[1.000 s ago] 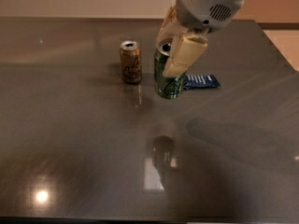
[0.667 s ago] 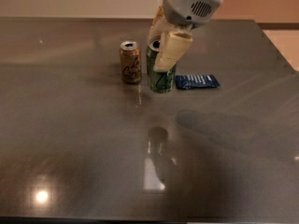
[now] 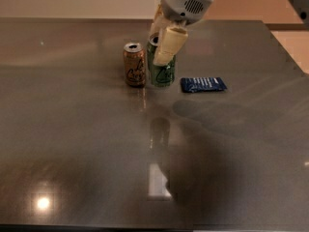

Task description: Move green can near orange can

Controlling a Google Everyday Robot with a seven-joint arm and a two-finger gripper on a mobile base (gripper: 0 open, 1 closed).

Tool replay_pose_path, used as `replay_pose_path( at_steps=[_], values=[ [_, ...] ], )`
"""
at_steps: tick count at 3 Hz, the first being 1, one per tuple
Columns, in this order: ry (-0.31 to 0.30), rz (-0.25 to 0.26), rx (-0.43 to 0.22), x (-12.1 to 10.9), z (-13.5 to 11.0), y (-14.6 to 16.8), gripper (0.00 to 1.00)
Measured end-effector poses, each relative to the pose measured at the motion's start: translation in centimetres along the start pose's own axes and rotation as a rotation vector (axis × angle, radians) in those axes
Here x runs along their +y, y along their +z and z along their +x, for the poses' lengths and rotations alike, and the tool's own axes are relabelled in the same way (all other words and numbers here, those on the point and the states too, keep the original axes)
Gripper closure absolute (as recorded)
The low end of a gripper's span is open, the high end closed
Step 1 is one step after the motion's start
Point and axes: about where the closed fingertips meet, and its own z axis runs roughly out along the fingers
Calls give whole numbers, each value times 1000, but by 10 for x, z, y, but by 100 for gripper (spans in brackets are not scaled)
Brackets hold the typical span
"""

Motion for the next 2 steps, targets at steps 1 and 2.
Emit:
replay_pose_path(
  at_steps=[1, 2],
  values=[
    [21, 5, -2, -16, 11, 9, 100],
    [43, -5, -9, -26, 21, 21, 100]
  ],
)
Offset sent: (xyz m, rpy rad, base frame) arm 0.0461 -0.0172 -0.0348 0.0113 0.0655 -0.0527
